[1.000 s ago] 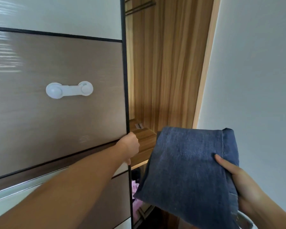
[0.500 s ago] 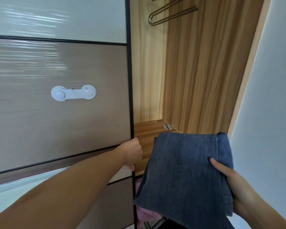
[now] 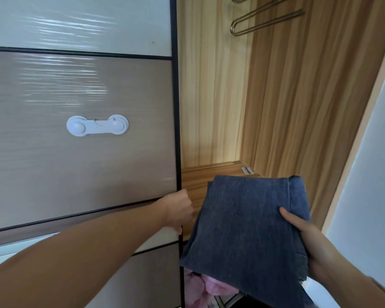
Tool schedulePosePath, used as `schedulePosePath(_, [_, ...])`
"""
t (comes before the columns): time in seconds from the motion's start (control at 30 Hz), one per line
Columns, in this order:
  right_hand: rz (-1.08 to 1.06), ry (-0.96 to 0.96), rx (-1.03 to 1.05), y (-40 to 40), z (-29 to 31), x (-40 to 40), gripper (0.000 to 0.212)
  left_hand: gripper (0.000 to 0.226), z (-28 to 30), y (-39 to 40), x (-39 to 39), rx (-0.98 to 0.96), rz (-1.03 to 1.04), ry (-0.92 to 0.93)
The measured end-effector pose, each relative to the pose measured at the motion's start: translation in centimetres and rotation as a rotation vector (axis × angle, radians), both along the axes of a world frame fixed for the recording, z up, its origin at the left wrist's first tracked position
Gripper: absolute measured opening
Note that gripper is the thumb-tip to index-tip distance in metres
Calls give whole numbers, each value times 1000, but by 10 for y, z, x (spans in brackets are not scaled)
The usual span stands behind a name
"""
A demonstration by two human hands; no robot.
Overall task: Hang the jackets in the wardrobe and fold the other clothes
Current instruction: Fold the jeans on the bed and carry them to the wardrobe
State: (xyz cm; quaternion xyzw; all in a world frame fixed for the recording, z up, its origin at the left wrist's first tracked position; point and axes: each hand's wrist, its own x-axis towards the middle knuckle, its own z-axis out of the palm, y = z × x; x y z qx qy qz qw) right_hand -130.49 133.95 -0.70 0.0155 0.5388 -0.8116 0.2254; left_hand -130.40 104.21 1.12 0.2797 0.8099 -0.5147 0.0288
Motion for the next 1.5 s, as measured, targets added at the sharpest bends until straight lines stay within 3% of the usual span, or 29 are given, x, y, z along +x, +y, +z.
schedulePosePath(0.23, [40,5,13,-32,-4,5,54,54,6,-32,28,21,9,-11])
schedulePosePath(0.33, [60,-6,42,-40,-2,6,56,43,9,-33,43,225,140,20])
schedulePosePath(0.37, [68,-7,49,-41,0,7,56,42,8,-32,45,420,181,59])
schedulePosePath(0.5, [77,40,101,-48,7,1,52,43,14,-19,57,1531,341,109])
schedulePosePath(0.6, [98,48,108,-53,15,-5,48,26,4,2,55,2178,491,-38])
schedulePosePath(0.7, [125,54,84,-50,18,-16,46,69,-19,16,44,2611,708,-184])
schedulePosePath(0.77, [144,29,68,-45,17,-26,46,89,-29,18,32,2803,932,-382])
schedulePosePath(0.87, [171,-45,77,-35,6,-51,53,75,-41,19,12,2894,1086,-746])
schedulePosePath(1.0, [203,-155,166,-23,-20,-101,60,56,-72,29,-25,2970,1125,-807])
schedulePosePath(1.13, [218,-191,288,-19,-47,-161,59,60,-97,42,-73,3050,1249,-655])
schedulePosePath(1.3, [309,-206,460,-37,-61,-227,62,44,-125,46,-126,3130,1295,-242])
schedulePosePath(1.43, [260,-50,570,-72,-44,-280,35,39,-119,27,-169,3175,1226,-81])
schedulePosePath(1.5, [225,39,564,-94,-31,-310,25,39,-104,6,-199,3182,1098,91])
